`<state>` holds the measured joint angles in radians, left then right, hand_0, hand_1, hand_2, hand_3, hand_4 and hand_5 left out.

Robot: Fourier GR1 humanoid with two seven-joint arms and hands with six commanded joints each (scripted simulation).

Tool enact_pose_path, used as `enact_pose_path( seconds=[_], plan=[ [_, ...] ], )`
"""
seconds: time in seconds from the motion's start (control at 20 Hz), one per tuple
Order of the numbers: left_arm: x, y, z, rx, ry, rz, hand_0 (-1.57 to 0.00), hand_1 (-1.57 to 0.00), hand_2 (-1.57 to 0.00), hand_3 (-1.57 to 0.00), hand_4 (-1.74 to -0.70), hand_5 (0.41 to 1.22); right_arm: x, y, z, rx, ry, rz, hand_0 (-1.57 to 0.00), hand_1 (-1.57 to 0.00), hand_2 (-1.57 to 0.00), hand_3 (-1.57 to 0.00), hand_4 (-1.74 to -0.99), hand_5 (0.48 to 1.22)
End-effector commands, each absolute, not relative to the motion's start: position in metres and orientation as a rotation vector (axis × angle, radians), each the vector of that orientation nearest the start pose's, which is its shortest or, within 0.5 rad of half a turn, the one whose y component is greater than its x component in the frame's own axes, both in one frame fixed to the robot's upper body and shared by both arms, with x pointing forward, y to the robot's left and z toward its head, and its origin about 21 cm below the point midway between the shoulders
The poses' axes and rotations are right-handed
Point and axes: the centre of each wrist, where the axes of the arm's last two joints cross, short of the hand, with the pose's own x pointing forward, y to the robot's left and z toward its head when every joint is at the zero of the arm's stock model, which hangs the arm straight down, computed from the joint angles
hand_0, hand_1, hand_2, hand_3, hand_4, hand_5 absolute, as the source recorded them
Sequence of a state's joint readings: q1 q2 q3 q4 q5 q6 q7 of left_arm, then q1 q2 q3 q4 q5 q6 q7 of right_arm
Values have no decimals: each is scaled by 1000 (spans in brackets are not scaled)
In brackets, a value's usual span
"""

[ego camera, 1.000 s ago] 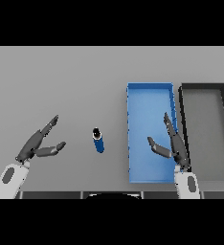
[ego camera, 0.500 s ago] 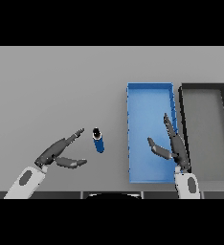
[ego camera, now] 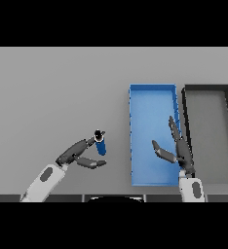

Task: Pick up the blue pipe and place it into the blue bin.

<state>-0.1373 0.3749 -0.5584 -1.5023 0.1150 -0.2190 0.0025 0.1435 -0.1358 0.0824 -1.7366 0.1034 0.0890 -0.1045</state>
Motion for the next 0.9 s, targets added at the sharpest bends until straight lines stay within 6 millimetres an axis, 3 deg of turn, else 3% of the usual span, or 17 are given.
enact_pose_path(
  seconds=[0.0, 0.15, 0.3, 0.4, 0.5, 0.6, 0.7, 0.85],
  plan=[
    [247, 186, -10, -352, -1372, -845, 1, 1, 1, 1, -1107, 444, 214, -250, 14, -66, -1674, 290, 1, 1, 1, 1, -1274, 603],
    [256, 167, -13, -355, -1422, -861, 1, 1, 1, 1, -1075, 445, 212, -252, 13, -71, -1680, 296, 1, 1, 1, 1, -1267, 598],
    [263, 155, -16, -428, -1440, -805, 1, 1, -19, -18, -1109, 507, 211, -250, 12, -65, -1665, 289, 1, 1, 1, 1, -1267, 600],
    [265, 149, -19, -471, -1448, -749, -17, -160, -290, -255, -1208, 607, 212, -250, 12, -71, -1665, 284, 1, 1, 1, 1, -1261, 600],
    [266, 142, -23, -497, -1436, -674, -443, -592, -699, -721, -1345, 828, 214, -251, 9, -75, -1651, 290, 1, 1, 1, 1, -1259, 602],
    [261, 141, -26, -490, -1446, -659, -849, -945, -1013, -1003, -1481, 969, 215, -251, 10, -69, -1672, 296, 1, 1, 1, 1, -1261, 609],
    [259, 134, -29, -504, -1463, -645, -1109, -1170, -1214, -1162, -1572, 1060, 216, -252, 10, -69, -1676, 292, 1, 1, 1, 1, -1259, 614],
    [253, 129, -29, -479, -1523, -673, -1334, -1366, -1388, -1307, -1649, 1139, 215, -251, 11, -64, -1677, 298, 1, 1, 1, 1, -1255, 616]
  ],
)
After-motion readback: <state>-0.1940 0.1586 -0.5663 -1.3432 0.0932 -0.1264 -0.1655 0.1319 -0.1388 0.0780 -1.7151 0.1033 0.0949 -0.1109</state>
